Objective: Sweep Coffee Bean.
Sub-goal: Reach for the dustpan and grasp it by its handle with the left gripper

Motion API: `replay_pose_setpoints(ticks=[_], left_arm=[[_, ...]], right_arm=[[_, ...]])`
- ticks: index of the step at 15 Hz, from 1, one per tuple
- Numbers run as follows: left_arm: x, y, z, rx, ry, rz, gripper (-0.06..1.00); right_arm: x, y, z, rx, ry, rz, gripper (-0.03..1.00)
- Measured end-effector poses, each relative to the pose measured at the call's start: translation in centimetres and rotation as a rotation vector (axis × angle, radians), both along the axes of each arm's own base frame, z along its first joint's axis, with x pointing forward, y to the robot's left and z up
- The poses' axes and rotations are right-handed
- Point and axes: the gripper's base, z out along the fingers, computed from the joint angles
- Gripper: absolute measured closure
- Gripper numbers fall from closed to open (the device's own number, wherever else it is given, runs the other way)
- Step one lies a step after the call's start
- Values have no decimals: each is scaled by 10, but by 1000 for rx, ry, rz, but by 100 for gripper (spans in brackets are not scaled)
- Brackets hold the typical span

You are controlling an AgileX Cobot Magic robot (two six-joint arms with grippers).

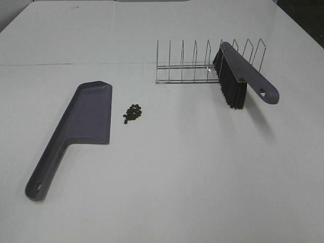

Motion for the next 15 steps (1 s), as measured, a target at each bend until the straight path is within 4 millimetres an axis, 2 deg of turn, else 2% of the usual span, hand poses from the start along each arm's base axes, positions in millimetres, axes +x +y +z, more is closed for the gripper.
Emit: replay_pose_setpoints(ticks=[15], left_arm=[[0,0,0,0,0,0,23]], right_arm=[[0,0,0,0,0,0,38]])
